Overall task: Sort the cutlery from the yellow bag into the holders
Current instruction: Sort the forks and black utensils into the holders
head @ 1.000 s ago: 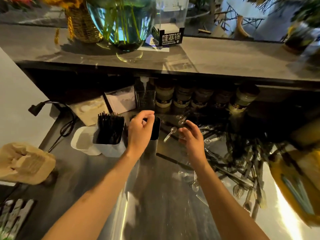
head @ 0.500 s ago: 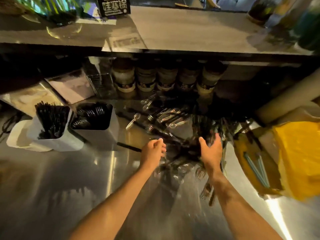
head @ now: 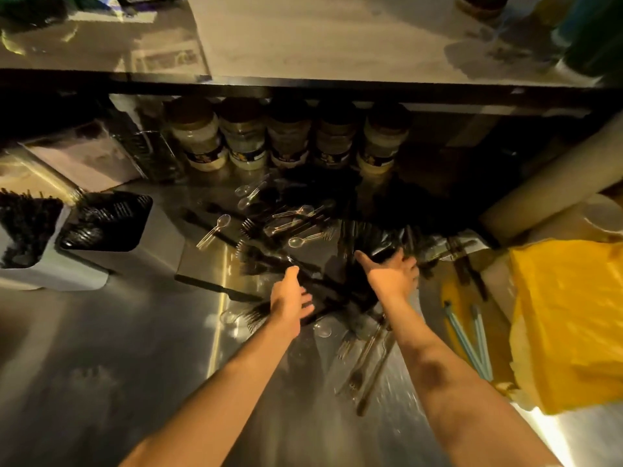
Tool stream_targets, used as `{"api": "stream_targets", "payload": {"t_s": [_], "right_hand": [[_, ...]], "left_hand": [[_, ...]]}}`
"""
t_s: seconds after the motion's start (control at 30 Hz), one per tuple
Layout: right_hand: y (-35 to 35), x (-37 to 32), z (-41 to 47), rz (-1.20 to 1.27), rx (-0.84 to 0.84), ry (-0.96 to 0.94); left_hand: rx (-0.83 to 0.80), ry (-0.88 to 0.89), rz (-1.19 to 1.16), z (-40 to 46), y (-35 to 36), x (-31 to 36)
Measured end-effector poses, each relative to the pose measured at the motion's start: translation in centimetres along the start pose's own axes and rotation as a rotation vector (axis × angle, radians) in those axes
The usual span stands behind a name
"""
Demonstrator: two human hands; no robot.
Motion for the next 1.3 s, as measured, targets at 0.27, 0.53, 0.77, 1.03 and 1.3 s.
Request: {"api": "stream_targets", "payload": {"t_s": [0.27, 0.53, 0.77, 1.03, 1.3], "right_hand": [[3.1, -2.6, -2.8, 0.097, -0.047, -0.267], [1.8, -0.5, -2.2, 0.546, -0.139, -0.223], [0.9, 5.5, -4.2, 0.206, 0.182, -0.009], [3.6, 6.8, -7.2, 0.357, -0.058, -0.055], [3.3, 9.6, -9.1, 0.369, 0.110, -0.011]], "left_hand": [[-0.073, 0.006, 0.046, 0.6, 2.6, 1.1], [-0.192, 0.054, -0.001, 0.6, 2.1, 1.7], [-0.011, 0.166, 0.260, 0.5, 1.0, 0.8], [-0.134, 0.170, 0.331, -1.5, 1.7, -1.4], [-0.067, 0.325, 0.621, -2.0, -0.8, -1.5]]}}
Point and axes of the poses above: each hand's wrist, its own z-axis towards the middle knuckle, its own y-axis out of the palm, x = y × z, the point moved 7 cm from there along z, towards the middle knuckle, and after that the axes turned 7 degrees about -z, right-handed, at the moved point
